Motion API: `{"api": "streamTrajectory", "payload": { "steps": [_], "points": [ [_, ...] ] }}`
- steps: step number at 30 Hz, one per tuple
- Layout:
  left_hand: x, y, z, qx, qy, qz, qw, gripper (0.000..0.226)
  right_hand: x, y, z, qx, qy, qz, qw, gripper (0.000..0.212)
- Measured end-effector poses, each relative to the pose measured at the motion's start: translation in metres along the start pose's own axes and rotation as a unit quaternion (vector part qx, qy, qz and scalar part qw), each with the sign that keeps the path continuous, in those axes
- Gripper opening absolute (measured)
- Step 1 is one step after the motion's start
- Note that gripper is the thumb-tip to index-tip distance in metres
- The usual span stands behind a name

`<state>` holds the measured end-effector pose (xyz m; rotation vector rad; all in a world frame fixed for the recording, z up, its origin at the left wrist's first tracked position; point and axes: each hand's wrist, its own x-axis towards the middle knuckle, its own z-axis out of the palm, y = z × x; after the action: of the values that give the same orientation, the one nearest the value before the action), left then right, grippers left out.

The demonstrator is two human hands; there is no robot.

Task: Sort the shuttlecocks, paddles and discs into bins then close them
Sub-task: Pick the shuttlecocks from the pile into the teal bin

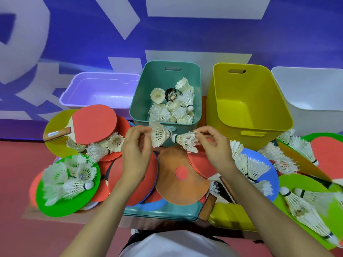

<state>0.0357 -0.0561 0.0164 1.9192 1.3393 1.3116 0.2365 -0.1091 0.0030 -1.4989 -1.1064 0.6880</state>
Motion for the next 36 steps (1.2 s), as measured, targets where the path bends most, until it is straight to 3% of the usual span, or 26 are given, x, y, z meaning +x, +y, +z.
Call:
{"api": "streamTrajectory", "payload": {
  "steps": [8,13,19,27,36],
  "points": [
    [0.048,0.006,0.002,-0.016,-0.007,0.006,1.000,0.017,0.042,-0.041,-0.008,-0.040,0.062,-0.054,0.996,0.022],
    [0.085,-0.005,0.014,0.038,-0.069,-0.001,0.997,0.020,0.083,-0.045,0.004,-0.108,0.081,-0.074,0.988,0.014],
    [0.130,-0.025,0.037,0.114,-0.182,-0.057,0.975,0.036,0.144,-0.041,0.019,-0.222,0.057,-0.062,0.971,0.007],
    [0.189,-0.051,0.079,0.155,-0.250,-0.058,0.954,0.041,0.233,-0.020,0.044,-0.350,0.000,0.001,0.937,0.013],
    [0.223,-0.080,0.111,0.295,-0.334,-0.100,0.889,0.038,0.300,0.023,0.094,-0.434,-0.095,0.047,0.895,0.020]
  ]
}}
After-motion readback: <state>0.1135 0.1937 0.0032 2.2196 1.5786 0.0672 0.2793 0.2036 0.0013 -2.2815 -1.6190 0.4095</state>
